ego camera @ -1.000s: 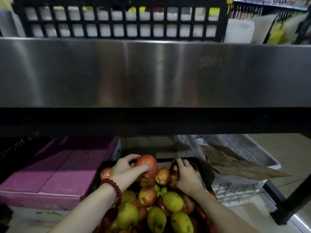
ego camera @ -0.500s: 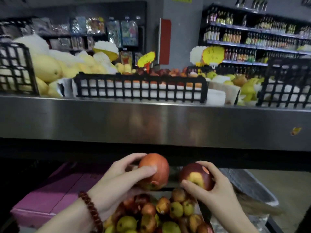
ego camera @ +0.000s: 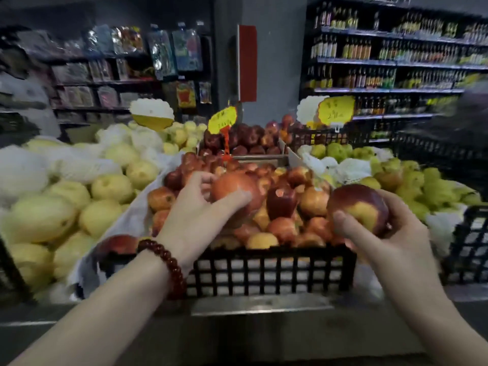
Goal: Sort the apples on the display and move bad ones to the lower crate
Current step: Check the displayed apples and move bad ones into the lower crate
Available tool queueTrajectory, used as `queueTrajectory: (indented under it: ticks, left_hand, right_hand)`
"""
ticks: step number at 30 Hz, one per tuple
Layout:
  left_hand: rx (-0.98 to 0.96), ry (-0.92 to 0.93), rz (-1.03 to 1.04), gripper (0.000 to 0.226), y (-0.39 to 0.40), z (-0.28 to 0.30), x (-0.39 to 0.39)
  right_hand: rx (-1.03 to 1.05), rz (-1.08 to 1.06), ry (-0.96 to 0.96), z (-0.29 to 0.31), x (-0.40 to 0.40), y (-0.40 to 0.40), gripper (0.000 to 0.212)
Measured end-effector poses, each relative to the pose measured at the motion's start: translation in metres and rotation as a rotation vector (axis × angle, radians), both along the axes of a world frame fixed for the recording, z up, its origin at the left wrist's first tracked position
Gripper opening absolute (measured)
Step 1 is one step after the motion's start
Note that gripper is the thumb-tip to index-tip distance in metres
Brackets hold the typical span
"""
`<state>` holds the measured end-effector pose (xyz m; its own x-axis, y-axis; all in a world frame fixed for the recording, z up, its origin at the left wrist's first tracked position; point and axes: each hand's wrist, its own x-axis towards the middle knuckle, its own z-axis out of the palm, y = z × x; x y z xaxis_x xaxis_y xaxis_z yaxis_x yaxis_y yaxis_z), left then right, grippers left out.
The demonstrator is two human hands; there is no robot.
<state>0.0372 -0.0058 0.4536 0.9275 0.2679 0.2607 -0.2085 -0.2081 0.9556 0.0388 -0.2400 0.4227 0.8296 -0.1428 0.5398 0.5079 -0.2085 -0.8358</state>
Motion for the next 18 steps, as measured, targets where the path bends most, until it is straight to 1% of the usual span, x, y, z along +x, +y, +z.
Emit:
queueTrajectory:
  ticks: [2, 4, 6, 8, 11, 14, 16, 18]
  left_hand:
    - [0.131, 0.057, 0.077, 0.068, 0.014, 0.014, 0.027]
    - [0.328, 0.139, 0.131, 0.075, 0.025, 0.025, 0.053]
    - [0.500, 0.202, 0.131, 0.079, 0.029, 0.030, 0.077]
    - [0.617, 0.239, 0.079, 0.078, 0.029, 0.028, 0.096]
    - [0.777, 0.331, -0.058, 0.077, 0.021, 0.017, 0.115]
    - [0.889, 0.446, -0.175, 0.078, 0.018, -0.001, 0.121]
    - [0.947, 0.489, -0.198, 0.077, 0.021, -0.010, 0.119]
    - [1.035, 0.479, -0.199, 0.074, 0.025, -0.018, 0.117]
  right_hand:
    - [-0.075, -0.029, 0.066, 0.015, 0.026, 0.006, 0.071]
    - [-0.200, -0.045, 0.126, 0.026, 0.052, 0.014, 0.070]
    - [-0.358, -0.034, 0.183, 0.034, 0.077, 0.027, 0.067]
    - [-0.518, -0.017, 0.213, 0.036, 0.099, 0.042, 0.071]
    - [-0.702, 0.040, 0.284, 0.028, 0.122, 0.069, 0.077]
    - [-0.890, 0.085, 0.386, 0.015, 0.130, 0.086, 0.087]
    - [-0.997, 0.127, 0.426, 0.007, 0.129, 0.092, 0.091]
    - [-1.032, 0.130, 0.406, 0.001, 0.127, 0.094, 0.091]
